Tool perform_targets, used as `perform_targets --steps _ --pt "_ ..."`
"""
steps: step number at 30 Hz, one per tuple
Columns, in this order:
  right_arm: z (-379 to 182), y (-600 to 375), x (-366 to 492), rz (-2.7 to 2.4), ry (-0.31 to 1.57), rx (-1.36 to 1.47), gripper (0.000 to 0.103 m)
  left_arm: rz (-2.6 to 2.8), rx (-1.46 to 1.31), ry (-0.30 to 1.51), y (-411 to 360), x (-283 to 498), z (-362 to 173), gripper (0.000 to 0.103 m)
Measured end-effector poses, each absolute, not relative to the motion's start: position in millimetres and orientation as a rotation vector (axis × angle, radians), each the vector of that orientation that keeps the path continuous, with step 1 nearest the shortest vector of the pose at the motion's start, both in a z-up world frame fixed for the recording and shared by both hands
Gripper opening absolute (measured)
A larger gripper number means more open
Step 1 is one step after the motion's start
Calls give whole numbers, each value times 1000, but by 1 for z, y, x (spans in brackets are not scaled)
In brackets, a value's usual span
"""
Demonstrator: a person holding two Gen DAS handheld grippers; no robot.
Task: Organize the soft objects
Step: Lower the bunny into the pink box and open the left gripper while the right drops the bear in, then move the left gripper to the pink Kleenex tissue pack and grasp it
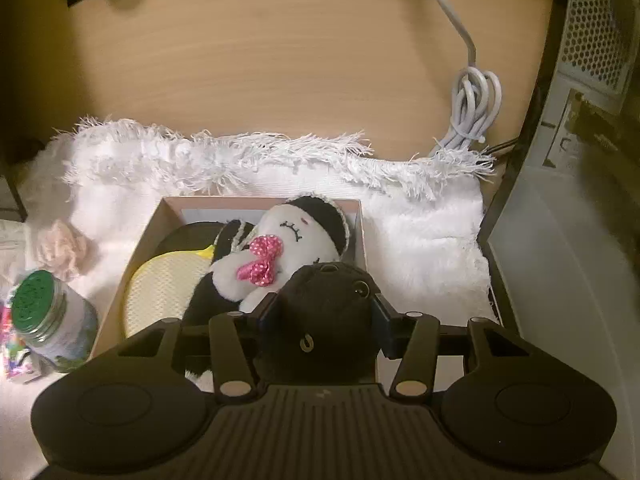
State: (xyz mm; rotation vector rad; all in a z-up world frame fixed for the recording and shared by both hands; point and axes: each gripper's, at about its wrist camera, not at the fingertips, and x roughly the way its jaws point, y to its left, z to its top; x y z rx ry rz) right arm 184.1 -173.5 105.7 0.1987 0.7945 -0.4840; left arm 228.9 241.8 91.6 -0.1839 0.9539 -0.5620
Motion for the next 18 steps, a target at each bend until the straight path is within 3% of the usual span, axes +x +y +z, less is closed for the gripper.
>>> perform_targets --steps 6,9,11,18 --pt "106 -159 180 -512 791 140 51 -559 -188 965 240 237 90 61" --pt "116 -152 164 -502 794 164 65 -559 -191 888 223 248 100 61" --pt "125 -142 148 -491 771 181 79 -533 -203 840 207 255 104 61" --pt "130 -94 97 -393 776 189 83 -440 -109 829 151 284 90 61"
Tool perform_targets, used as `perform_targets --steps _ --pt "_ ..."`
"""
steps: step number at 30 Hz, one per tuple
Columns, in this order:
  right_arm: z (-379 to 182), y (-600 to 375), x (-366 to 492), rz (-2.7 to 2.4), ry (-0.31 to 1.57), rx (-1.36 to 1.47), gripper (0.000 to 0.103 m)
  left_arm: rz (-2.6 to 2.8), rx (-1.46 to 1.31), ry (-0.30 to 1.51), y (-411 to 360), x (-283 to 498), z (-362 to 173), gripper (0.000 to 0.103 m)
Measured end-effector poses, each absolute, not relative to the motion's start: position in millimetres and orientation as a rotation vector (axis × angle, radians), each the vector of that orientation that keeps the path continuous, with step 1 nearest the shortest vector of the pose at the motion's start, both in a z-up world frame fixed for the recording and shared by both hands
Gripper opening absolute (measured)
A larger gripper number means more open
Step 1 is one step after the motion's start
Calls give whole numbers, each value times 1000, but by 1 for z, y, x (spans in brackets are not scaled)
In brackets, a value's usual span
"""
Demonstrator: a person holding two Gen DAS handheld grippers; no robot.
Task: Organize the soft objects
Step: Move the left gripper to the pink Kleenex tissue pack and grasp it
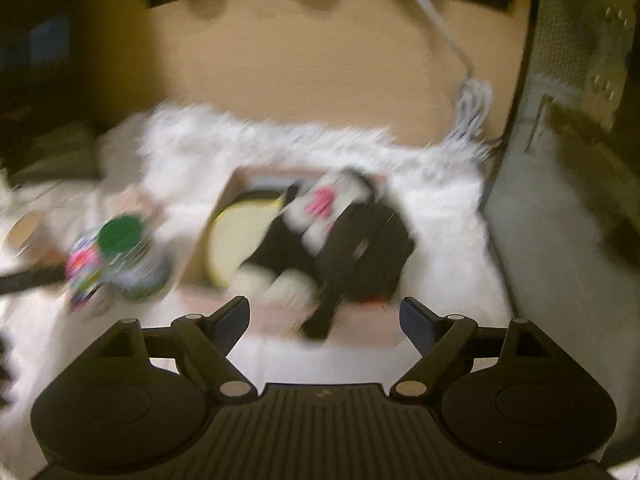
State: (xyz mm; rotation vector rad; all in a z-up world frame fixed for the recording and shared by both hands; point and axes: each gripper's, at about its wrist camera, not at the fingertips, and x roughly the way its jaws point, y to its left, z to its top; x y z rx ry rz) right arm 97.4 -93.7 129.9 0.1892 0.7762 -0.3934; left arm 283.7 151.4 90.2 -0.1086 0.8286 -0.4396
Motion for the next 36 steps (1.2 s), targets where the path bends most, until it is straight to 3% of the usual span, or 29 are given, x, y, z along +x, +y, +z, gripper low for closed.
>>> perform_targets --steps 7,9,16,22,26,36 --pt "90 -55 78 -311 890 104 83 -375 -63 890 135 301 71 65" --pt "82 -50 73 -293 912 66 83 -371 -41 858 132 300 72 62" --pt "86 -53 69 -228 909 71 83 -440 17 833 150 274 77 17" --pt "106 -47 101 -149 855 73 83 -446 -5 891 191 249 81 17" --pt "118 -29 133 -99 813 56 83 -485 -184 919 205 253 85 18" --pt "95 -6 141 -66 850 -1 83 -281 -224 766 154 279 83 20"
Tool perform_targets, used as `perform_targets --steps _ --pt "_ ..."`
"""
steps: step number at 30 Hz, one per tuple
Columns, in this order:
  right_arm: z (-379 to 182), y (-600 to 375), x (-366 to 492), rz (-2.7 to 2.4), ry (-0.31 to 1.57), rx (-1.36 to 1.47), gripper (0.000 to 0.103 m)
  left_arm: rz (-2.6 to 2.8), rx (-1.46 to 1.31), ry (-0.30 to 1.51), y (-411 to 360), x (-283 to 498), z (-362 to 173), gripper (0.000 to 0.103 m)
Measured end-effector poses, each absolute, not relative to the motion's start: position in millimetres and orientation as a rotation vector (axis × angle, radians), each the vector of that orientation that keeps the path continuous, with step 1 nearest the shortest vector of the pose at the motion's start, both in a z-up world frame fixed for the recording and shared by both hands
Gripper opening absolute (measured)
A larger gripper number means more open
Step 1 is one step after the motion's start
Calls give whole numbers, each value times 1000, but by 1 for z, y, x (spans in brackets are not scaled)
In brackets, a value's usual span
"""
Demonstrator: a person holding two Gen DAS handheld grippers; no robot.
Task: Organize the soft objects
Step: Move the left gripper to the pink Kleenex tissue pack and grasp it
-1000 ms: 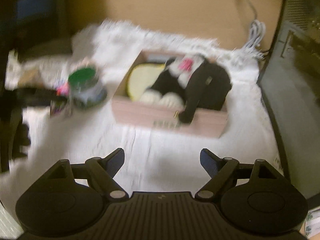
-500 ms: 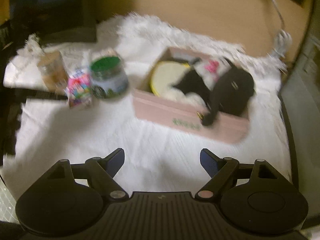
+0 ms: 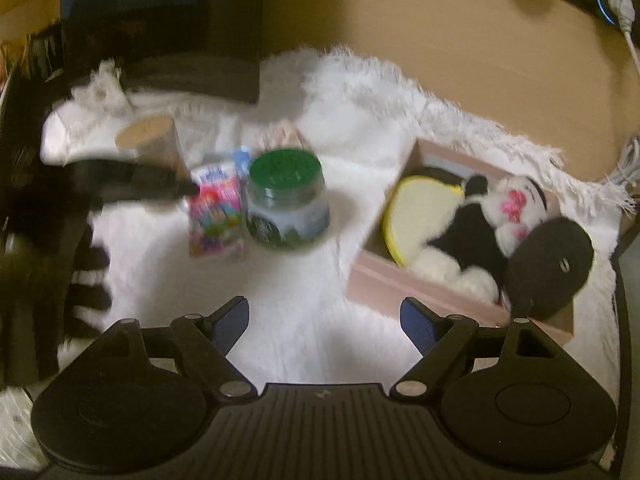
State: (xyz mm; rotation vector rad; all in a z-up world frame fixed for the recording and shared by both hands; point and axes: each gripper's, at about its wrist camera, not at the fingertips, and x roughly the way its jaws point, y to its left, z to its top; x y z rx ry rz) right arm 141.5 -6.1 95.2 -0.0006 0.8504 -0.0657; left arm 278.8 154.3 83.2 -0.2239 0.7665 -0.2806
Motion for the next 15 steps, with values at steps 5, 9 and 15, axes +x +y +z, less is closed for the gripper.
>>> perform_targets --steps 5,9,15 --pt "66 -30 131 -56 918 30 83 -249 -194 740 138 285 75 21" --pt "51 -48 127 -52 947 74 83 -300 -115 719 122 287 70 26" --pt "31 -67 133 10 985 161 83 -286 203 667 107 269 69 32"
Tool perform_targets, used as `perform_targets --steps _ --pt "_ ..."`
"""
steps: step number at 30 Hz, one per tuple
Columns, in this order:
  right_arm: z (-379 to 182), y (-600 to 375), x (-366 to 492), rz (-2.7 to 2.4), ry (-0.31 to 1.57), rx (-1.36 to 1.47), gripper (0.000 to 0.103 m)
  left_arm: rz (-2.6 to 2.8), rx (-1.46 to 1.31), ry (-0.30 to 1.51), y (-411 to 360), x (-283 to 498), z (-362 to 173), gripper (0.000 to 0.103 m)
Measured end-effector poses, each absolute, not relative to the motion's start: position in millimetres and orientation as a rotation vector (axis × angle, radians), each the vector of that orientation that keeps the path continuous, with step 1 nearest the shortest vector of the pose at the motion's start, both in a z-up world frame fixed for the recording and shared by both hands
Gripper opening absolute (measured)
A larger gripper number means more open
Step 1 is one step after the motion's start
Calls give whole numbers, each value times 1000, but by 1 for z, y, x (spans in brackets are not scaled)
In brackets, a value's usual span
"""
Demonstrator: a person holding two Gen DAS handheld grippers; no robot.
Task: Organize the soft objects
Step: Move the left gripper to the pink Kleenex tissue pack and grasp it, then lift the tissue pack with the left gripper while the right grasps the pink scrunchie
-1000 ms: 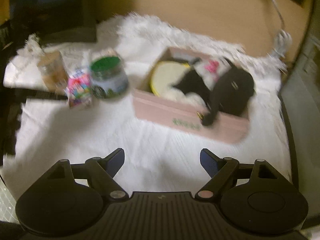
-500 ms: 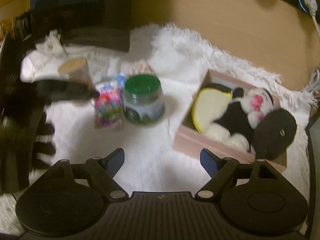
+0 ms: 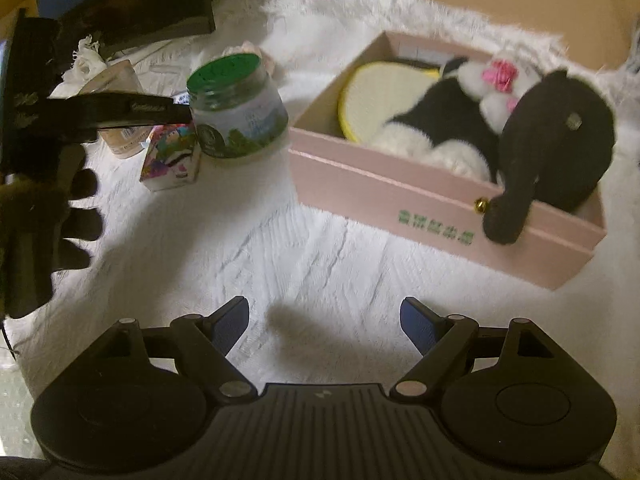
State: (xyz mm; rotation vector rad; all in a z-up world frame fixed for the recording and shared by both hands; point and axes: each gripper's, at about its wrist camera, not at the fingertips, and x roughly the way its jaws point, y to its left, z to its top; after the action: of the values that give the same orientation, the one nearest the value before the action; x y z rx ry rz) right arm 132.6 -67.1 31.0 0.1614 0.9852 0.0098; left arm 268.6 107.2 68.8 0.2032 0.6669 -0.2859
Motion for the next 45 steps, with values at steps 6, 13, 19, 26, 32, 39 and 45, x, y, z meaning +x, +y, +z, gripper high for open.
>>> perform_targets --steps 6,13,19,26,32,39,45 --pt "24 -79 135 47 948 215 90 -268 -25 722 138 250 83 29" --pt "19 -69 135 68 922 139 98 -296 132 725 90 250 59 31" --pt "12 -55 124 73 892 12 100 -251 119 698 100 243 64 31" --pt "10 -53 120 68 875 2 103 -227 154 701 84 254 59 30" --pt "7 -50 114 62 845 2 103 -300 120 680 84 241 66 29" --pt "5 -50 111 43 812 9 103 -284 350 638 85 235 49 35" --pt "5 -49 109 38 801 12 103 -260 215 672 123 249 47 34"
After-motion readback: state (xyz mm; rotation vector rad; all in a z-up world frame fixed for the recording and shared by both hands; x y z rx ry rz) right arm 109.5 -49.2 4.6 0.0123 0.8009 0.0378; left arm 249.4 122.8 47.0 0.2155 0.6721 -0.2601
